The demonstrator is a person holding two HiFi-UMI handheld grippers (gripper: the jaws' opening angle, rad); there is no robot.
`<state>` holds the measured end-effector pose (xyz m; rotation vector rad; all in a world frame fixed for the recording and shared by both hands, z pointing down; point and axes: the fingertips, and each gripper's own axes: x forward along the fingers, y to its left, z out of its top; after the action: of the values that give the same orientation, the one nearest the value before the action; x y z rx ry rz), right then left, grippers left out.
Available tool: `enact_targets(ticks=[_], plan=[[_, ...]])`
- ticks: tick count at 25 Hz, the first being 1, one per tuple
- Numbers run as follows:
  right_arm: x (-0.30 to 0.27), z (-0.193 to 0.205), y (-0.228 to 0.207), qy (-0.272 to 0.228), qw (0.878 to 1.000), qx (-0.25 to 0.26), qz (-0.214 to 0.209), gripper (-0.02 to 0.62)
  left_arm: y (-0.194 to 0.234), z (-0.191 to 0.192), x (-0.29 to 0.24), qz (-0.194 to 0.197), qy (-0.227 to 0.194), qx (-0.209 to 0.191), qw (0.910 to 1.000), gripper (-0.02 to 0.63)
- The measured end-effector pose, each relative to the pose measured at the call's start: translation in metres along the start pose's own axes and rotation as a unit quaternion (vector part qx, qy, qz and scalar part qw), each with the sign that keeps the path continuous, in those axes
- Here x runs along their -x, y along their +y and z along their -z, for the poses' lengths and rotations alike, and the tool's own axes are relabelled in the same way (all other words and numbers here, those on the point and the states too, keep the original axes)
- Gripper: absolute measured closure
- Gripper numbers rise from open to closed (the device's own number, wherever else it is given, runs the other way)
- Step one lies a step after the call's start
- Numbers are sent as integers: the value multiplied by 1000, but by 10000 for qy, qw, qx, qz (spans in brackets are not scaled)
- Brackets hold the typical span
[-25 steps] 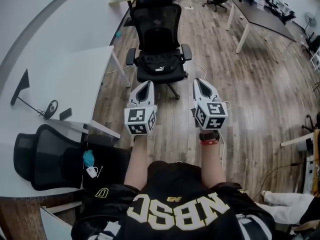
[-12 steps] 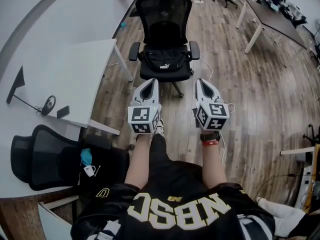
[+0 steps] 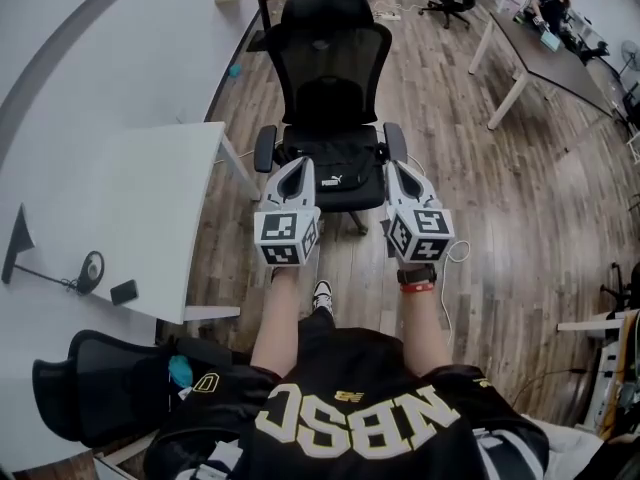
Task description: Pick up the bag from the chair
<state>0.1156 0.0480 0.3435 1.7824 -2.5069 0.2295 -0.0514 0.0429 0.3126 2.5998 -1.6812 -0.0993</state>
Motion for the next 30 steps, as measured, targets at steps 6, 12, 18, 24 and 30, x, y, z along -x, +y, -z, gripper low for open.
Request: enact_targets(ticks=[6, 12, 18, 24, 30], plan=[[-95, -2, -2, 168, 9998, 3, 74, 586, 57, 15, -78, 234, 176, 202, 9994, 592], [-160, 25, -10, 543, 9984, -42, 133, 585, 91, 47, -136, 501, 508, 446, 9965, 592], [-203, 59, -35, 967, 9951, -95, 162, 583, 108, 94, -180, 496, 986, 724, 9912, 592], [-267, 100, -65, 1450, 9893, -123, -27, 572, 132, 157, -234, 387, 1560, 1058, 9813, 591], [-313, 150, -94, 2068, 9777, -328, -139, 551, 152, 213, -270, 116, 2156, 1183, 9692, 589]])
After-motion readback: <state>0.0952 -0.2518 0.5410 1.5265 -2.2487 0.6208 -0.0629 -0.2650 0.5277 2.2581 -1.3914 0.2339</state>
